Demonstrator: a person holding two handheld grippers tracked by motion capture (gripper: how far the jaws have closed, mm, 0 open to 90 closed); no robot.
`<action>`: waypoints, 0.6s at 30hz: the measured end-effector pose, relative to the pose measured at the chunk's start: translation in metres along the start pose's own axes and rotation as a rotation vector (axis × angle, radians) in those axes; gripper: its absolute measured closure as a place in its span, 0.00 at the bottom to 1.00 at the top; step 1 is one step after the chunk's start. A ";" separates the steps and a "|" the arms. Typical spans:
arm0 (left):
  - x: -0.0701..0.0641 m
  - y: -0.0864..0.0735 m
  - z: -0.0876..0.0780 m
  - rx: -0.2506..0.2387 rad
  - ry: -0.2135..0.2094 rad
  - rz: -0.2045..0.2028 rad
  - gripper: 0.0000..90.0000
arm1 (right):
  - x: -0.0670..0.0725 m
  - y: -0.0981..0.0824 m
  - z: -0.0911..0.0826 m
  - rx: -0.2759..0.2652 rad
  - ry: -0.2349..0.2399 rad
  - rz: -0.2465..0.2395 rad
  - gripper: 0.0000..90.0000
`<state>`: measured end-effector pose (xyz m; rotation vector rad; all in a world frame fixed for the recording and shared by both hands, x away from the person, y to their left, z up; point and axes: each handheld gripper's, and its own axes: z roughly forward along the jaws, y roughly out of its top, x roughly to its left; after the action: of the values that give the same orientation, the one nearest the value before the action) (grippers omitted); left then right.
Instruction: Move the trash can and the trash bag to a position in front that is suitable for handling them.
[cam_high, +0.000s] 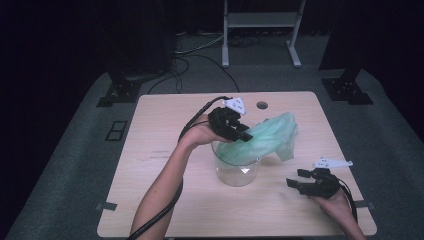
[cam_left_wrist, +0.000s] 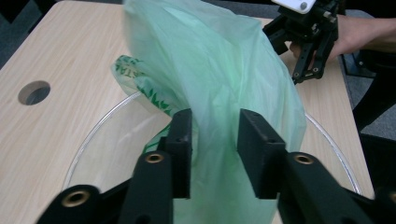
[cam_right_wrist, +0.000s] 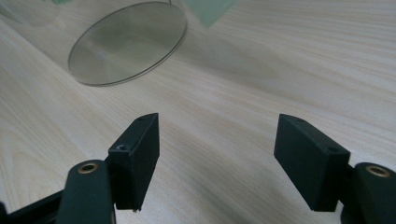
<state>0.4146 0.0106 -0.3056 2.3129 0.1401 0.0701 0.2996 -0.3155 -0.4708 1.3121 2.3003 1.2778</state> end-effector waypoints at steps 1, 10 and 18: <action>0.000 0.002 -0.001 -0.001 0.009 -0.015 0.67 | 0.000 0.000 0.000 -0.001 0.000 -0.002 0.34; 0.000 0.024 0.013 0.045 0.014 -0.019 0.52 | -0.001 0.000 -0.001 -0.003 0.002 0.000 0.34; 0.005 0.037 0.028 0.094 0.017 -0.009 0.59 | -0.002 -0.001 -0.003 -0.005 0.003 0.000 0.34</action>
<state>0.4256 -0.0343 -0.2976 2.4057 0.1651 0.0802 0.2989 -0.3193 -0.4698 1.3098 2.2973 1.2853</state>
